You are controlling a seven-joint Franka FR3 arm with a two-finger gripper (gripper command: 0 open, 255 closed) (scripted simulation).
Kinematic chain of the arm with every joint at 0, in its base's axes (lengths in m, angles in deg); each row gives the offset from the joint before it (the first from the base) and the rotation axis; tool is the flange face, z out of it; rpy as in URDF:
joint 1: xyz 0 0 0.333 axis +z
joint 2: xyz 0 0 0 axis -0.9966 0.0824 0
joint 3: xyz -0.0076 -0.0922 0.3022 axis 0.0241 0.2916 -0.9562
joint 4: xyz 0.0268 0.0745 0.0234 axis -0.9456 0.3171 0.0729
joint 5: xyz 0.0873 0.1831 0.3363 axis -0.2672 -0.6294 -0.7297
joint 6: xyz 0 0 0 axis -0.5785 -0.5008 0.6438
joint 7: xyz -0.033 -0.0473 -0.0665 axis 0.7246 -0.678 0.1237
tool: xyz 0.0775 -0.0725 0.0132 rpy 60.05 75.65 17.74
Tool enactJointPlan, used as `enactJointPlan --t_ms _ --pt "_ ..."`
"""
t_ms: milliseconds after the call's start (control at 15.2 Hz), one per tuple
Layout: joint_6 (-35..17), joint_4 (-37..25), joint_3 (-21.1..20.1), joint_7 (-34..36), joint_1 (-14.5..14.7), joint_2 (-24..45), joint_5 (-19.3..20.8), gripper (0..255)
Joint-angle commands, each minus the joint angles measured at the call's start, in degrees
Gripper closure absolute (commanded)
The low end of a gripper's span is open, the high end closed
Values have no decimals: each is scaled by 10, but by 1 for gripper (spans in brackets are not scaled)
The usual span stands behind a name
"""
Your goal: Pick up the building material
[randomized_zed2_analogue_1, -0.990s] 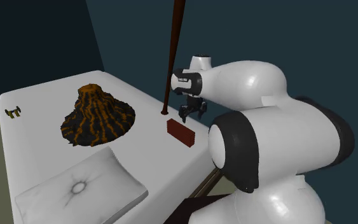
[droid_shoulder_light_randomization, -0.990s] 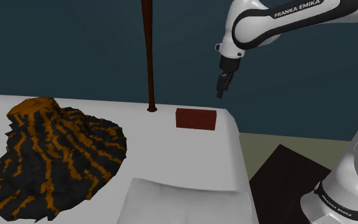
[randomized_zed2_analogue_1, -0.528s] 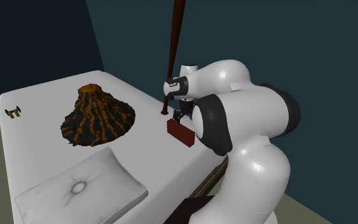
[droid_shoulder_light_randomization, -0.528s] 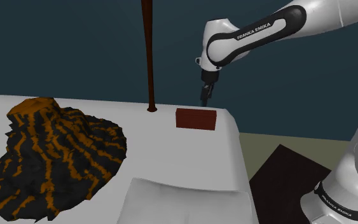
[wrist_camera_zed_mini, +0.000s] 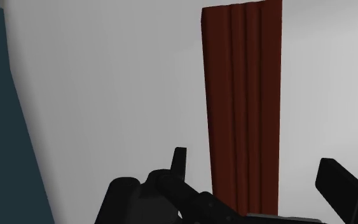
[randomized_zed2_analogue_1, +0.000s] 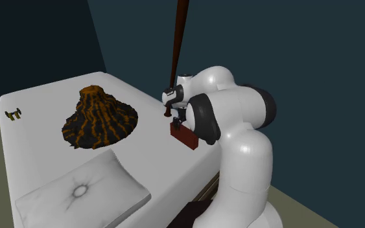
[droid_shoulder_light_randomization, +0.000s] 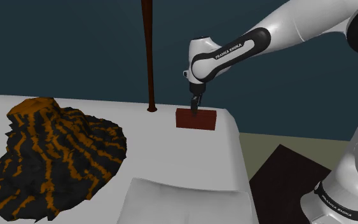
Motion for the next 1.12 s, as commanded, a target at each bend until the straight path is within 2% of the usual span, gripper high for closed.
enactJointPlan --t_ms 0,330,396,1056 --pt "-13 3 0 -2 0 10 0 0" --pt "-37 14 0 -2 -1 23 -1 0" --pt "-38 15 0 -2 -1 23 -1 255" --pt "-30 11 0 -2 -1 19 -1 255"
